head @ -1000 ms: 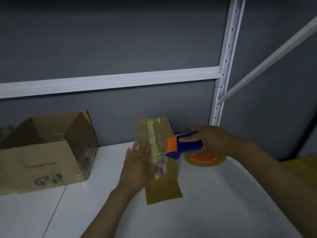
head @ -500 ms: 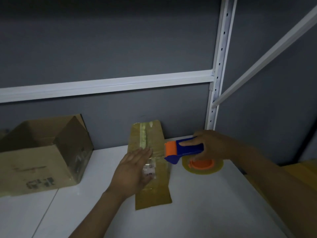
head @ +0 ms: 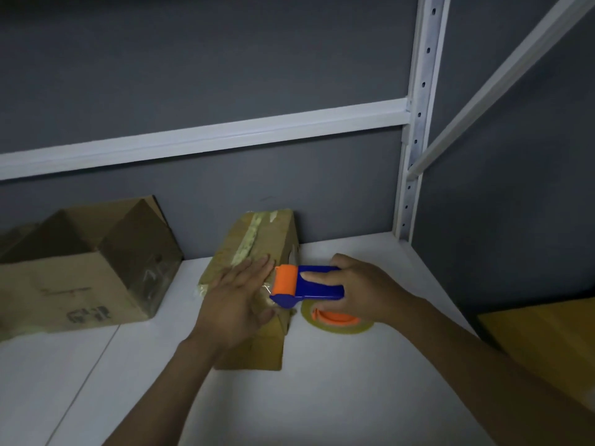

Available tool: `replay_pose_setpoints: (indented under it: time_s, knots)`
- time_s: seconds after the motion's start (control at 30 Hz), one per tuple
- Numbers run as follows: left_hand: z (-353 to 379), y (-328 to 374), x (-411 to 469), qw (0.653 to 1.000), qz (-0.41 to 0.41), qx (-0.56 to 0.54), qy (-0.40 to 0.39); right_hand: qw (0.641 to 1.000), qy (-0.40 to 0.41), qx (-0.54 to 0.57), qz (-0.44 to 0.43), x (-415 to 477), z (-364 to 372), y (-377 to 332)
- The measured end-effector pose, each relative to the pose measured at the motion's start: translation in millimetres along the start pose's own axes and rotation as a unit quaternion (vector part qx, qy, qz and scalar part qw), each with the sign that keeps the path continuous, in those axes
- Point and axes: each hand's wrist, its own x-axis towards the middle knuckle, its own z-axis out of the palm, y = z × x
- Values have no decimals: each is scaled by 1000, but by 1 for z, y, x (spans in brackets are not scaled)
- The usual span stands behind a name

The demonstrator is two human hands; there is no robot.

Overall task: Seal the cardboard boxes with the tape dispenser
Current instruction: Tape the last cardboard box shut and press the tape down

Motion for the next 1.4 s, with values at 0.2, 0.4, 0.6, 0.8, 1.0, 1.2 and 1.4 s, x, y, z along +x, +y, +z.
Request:
replay_pose_setpoints:
  time_s: [0.2,0.4,0.6,0.8,1.0,1.2,1.4]
  knots:
    - [-4,3,2,1000,-3,17,-23,1000,-18,-2,24,-34,1,18]
    - [-7,8,4,998,-13,30,-45,995,-22,-92,17,-46,16,8]
    - [-10,13,5,998,-6,30,-60,993,14,-88,72,-26,43,-13]
    - [-16,10,-3,993,-17,19,-116,982,29,50,179,-21,35,-3]
    - [-39,-9,14,983,-102,-148,-37,841,30,446,305,-44,39,35]
    - [-18,-17,22,977,-167,-30,-132,929,74,205,300,-21,64,27]
    - [17,-18,34,982,-146,-6,-120,829,139,488,236,45,66,-54]
